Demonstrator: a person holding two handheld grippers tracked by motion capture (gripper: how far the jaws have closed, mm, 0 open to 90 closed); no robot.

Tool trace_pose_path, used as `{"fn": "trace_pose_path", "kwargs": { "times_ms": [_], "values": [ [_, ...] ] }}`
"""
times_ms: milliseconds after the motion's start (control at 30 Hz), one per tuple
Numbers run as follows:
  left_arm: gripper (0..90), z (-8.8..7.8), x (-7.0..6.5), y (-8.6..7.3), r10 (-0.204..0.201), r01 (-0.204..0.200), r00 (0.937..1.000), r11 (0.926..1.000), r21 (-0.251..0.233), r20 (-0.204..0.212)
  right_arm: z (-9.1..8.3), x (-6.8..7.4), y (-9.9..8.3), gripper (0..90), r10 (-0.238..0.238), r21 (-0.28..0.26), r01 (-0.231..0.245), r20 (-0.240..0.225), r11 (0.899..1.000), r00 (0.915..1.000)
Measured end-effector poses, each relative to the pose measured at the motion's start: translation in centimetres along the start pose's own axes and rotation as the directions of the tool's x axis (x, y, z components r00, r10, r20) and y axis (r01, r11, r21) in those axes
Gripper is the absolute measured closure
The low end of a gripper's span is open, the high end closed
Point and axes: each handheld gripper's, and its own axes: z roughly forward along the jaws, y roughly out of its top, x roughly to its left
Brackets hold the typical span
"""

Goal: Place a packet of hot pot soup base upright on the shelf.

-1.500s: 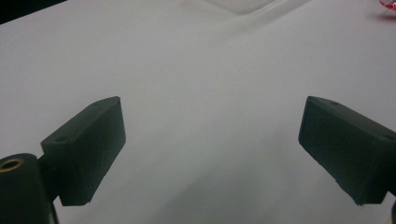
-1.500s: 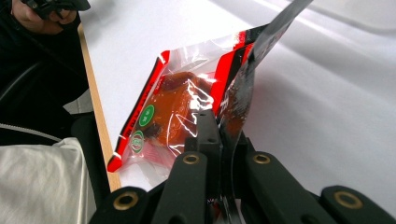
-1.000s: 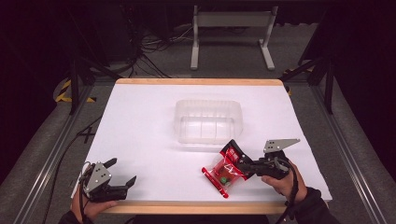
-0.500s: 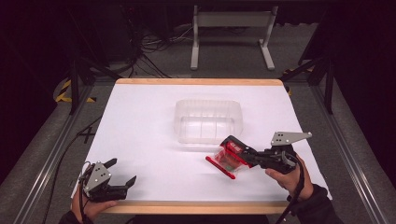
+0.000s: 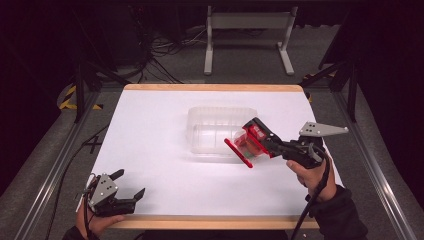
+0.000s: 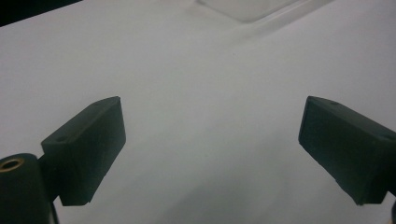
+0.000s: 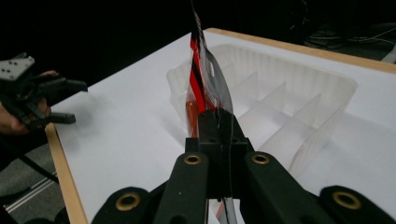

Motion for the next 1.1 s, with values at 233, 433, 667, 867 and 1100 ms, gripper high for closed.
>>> {"fn": "trace_pose_path", "kwargs": {
  "times_ms": [233,433,667,867,1100],
  "values": [
    [8.0,0.0,0.1,-0.1,0.007,-0.007,0.9999,1.0000,0.000,0.012,0.9,-0.7,2.1,90.0,-0.006,-0.003,0.006,0.086,1.000,0.9963],
    [7.9,0.3,0.0,0.0,0.012,-0.012,0.9998,0.9999,0.008,0.019,2.2,-1.4,3.3,90.0,-0.007,-0.006,0.008,0.137,1.000,0.9905],
    [8.0,0.3,-0.1,0.1,0.031,-0.031,0.9994,0.9995,0.001,0.018,4.3,-1.6,4.3,90.0,-0.009,0.007,0.008,0.168,1.000,0.9858],
    [7.9,0.2,-0.1,0.0,0.030,-0.030,0.9994,0.9995,-0.002,0.019,5.8,-2.3,4.6,90.0,0.008,0.007,-0.010,0.231,1.000,0.9729],
    [8.0,0.3,-0.1,0.0,0.036,-0.036,0.9991,0.9993,0.004,0.022,7.0,-3.2,3.7,90.0,0.053,-0.005,-0.054,0.288,0.999,0.9563]
  ]
}}
